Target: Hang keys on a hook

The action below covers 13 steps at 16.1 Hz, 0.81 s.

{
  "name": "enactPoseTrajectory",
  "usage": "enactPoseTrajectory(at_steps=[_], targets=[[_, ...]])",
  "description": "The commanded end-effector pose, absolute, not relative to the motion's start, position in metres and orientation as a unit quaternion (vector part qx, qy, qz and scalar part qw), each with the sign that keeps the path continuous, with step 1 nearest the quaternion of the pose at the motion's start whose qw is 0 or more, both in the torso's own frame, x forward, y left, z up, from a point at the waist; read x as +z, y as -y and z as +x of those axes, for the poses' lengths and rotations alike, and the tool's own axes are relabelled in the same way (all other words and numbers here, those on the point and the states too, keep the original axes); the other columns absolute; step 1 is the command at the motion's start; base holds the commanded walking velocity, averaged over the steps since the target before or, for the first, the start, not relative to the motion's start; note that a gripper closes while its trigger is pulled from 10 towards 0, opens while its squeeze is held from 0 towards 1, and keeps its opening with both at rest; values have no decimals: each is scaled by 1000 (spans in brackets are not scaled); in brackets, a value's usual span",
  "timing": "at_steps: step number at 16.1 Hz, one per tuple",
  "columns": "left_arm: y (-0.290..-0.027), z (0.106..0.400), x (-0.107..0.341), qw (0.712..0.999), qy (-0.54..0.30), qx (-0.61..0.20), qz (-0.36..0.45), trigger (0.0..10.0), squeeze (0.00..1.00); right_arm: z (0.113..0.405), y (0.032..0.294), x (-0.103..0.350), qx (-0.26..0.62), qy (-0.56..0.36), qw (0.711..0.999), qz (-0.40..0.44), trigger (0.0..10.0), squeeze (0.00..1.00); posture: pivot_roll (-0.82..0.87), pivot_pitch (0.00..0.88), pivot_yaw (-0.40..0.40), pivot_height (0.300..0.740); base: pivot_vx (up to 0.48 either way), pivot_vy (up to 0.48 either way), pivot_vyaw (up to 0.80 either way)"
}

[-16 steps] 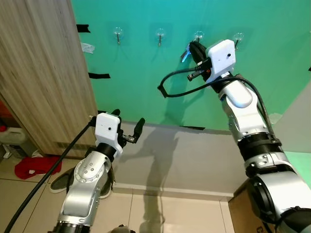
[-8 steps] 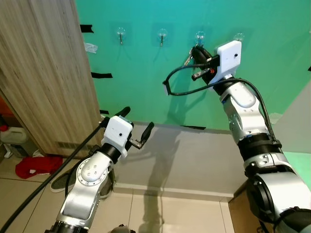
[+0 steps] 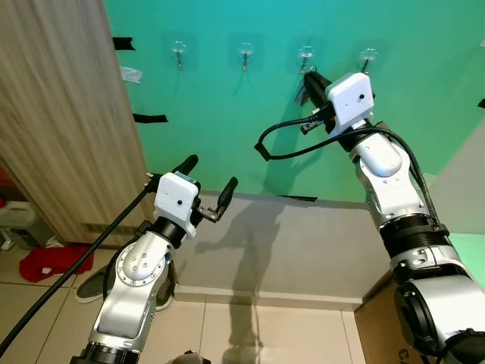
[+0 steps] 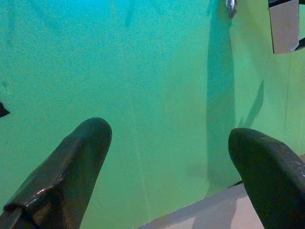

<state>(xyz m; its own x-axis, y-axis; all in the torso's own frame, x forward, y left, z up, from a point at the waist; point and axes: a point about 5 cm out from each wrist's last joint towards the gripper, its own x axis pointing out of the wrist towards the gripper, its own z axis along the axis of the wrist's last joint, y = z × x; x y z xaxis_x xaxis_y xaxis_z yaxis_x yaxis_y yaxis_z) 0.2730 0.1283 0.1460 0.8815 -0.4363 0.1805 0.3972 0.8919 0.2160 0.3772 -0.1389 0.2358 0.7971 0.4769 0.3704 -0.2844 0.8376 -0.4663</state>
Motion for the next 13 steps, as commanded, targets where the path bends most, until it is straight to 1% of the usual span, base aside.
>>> enactPoseTrajectory(at_steps=[1,2,6,8,10,13], targets=[[-125,274,149,964,121,-221,88,10000,0,377,141,237,202,245,927,-198,0,0,132,0,-39,740,0,0,0],[-125,273,148,964,120,-222,88,10000,0,379,142,233,203,231,935,-175,0,0,132,0,-40,740,0,0,0],[-126,272,145,964,115,-220,91,10000,0,378,141,227,208,223,936,-175,0,0,132,0,-40,740,0,0,0],[-127,272,144,964,111,-220,96,10000,0,380,144,224,209,205,949,-115,0,0,132,0,-40,740,0,0,0],[-128,272,143,965,109,-217,99,10000,0,378,141,220,226,197,946,-120,0,0,133,0,-40,740,0,0,0],[-128,272,143,965,108,-216,100,10000,0,372,128,218,260,207,930,-154,0,0,132,0,-41,740,0,0,0]])
